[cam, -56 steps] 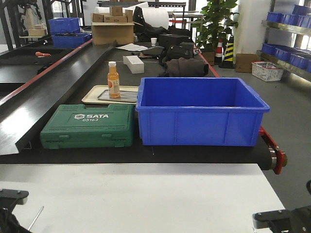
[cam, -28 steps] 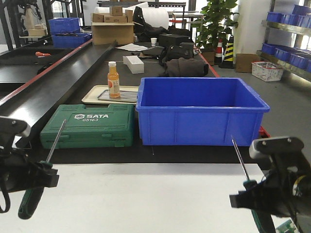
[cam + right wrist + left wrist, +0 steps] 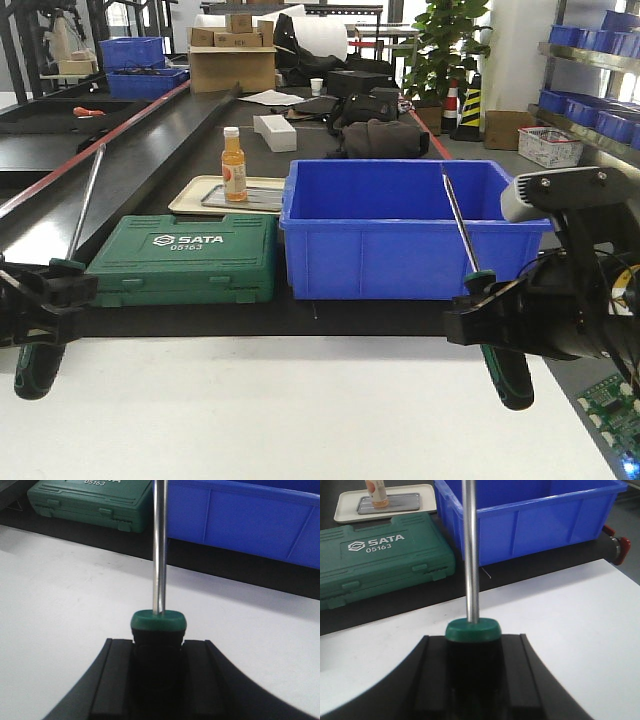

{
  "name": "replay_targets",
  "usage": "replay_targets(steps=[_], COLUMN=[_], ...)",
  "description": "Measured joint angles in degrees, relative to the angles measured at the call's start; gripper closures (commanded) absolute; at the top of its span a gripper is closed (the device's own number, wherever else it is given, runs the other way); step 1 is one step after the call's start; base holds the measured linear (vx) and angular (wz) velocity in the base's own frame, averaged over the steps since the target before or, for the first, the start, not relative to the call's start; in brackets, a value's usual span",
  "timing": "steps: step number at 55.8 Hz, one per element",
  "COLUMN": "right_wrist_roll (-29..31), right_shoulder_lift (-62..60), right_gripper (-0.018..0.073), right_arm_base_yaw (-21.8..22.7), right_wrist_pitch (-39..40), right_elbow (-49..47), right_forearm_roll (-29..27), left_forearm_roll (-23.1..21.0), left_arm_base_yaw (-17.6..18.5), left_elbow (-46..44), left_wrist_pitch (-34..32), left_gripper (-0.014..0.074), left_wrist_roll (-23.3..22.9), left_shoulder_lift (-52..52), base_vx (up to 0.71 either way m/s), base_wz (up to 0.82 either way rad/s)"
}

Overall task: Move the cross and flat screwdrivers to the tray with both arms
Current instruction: 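Hold both screwdrivers upright while the base turns away from the table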

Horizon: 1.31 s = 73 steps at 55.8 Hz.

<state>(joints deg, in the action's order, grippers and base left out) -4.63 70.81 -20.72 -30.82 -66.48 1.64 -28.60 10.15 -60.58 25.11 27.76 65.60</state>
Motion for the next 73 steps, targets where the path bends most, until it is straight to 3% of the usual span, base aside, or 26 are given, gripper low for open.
replay_targets(steps=[73], right_wrist_roll=[0.0], right_shoulder_lift=[0.0], right_gripper=[0.0567], right_arm_base_yaw=[0.0], right_wrist_pitch=[-0.71], right_elbow=[0.0], right_forearm_roll=[0.0], left_forearm_roll=[0.0], left_arm_base_yaw=[0.0], left_elbow=[0.0], left_wrist_pitch=[1.12], left_gripper=[0.0596], left_wrist_roll=[0.0], left_shoulder_lift=[0.0], base_vx=[-0.02], base_wz=[0.01])
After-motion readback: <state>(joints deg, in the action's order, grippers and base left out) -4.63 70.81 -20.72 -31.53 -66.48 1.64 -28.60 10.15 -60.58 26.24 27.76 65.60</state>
